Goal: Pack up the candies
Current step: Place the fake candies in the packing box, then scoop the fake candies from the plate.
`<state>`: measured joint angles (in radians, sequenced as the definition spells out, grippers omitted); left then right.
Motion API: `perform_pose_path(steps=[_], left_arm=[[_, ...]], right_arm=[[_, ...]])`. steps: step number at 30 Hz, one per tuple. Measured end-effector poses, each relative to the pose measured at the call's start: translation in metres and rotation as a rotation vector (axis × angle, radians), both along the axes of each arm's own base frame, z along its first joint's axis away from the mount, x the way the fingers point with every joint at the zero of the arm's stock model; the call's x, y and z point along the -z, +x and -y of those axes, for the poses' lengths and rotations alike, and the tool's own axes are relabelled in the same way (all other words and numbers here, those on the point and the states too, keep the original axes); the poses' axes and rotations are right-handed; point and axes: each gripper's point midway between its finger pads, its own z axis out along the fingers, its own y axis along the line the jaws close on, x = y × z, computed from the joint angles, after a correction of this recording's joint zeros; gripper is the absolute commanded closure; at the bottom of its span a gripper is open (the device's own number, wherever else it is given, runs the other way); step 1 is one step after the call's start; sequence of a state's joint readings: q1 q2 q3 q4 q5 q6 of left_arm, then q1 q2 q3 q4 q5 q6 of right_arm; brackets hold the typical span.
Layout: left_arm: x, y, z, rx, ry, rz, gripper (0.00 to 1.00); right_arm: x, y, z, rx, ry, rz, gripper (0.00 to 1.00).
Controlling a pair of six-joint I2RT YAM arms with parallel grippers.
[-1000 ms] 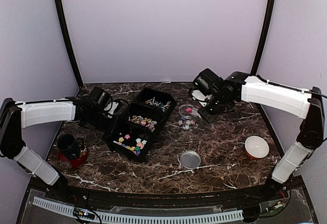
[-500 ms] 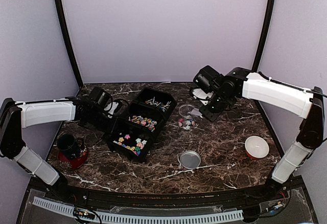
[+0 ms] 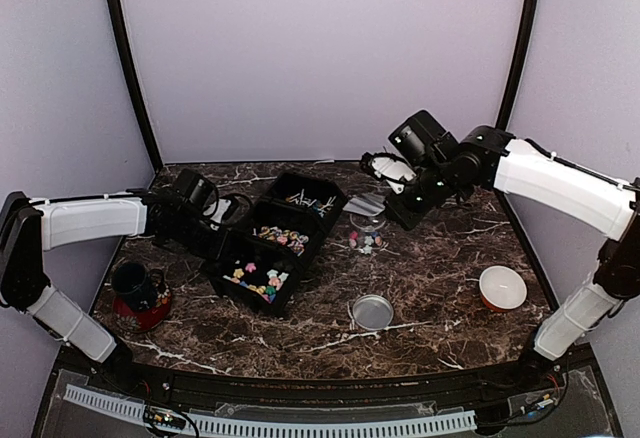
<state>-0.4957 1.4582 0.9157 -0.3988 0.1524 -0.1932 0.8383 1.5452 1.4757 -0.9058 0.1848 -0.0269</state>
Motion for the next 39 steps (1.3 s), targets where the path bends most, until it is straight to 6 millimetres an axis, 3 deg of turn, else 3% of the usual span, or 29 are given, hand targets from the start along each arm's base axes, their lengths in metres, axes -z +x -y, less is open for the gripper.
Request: perform_pose_path(steps=[8,18,21,26,39], left_arm=[[-0.007,0.007,0.004,-0.04,-0.133,-0.035,1.0],[-0.009,0.002,0.035,-0.041,-0.5,-0.175,1.0],[-0.012,0.001,0.038,-0.034,-0.523,-0.184,1.0],[-0.007,0.003,0.03,-0.048,-0.454,-0.17,1.0],[0.009,0.01,-0.007,-0.103,-0.179,-0.121,1.0]], right_arm=[[-0.013,-0.017,-0.032,-0.116,0.146,-0.025,1.0],[-0.092,-0.041,-0.048,-0.251,0.427,0.085,1.0],[-0.102,-0.044,-0.05,-0.269,0.459,0.1,1.0],[-0.092,-0.049,-0.058,-0.291,0.436,0.072,1.0],[-0.041,-0.069,-0.098,-0.386,0.177,-0.015,1.0]])
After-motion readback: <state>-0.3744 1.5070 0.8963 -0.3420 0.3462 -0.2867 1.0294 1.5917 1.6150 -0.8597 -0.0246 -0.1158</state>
